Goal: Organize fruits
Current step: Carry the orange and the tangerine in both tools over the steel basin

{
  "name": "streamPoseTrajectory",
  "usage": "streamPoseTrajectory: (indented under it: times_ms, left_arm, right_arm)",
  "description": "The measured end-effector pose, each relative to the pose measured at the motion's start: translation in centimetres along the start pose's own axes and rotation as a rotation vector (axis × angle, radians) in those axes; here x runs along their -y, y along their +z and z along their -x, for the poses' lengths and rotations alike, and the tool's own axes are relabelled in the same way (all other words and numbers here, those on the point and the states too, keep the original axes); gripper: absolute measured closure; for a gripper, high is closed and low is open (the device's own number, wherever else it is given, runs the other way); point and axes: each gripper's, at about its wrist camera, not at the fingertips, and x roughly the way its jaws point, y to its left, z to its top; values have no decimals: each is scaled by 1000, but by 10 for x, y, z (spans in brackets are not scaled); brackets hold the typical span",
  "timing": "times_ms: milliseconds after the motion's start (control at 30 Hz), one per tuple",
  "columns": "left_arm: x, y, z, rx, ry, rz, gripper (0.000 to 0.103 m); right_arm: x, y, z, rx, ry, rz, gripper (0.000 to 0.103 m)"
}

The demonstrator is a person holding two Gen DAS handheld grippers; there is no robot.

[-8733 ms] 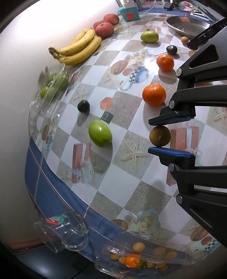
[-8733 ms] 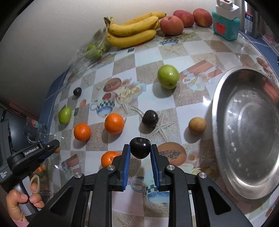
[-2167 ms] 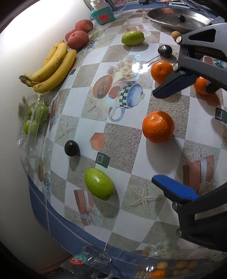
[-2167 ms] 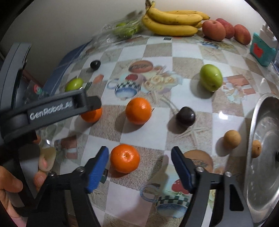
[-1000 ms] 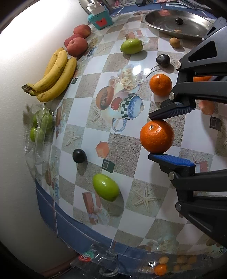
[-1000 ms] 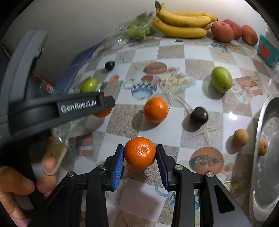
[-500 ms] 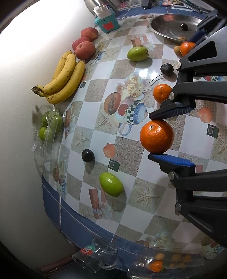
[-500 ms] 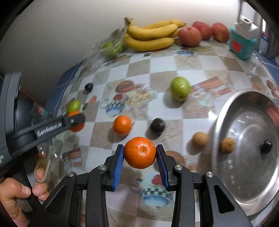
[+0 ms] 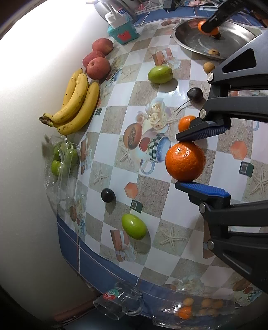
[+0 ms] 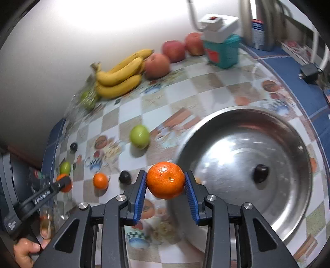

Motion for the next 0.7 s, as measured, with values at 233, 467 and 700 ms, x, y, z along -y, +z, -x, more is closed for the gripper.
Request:
streamPoseTrajectory:
  times_ms: [233, 467, 700]
  left_arm:
    - [19, -5, 10, 23, -22, -25, 61]
    - [55, -14, 25, 74, -31, -86, 61]
    - [105, -28, 34, 84, -117, -175, 61]
  right_arm:
    - [31, 10, 19, 62, -99, -50, 64]
    - [57, 18, 35, 108, -157, -89, 64]
    - [82, 25, 41, 130, -195, -117, 64]
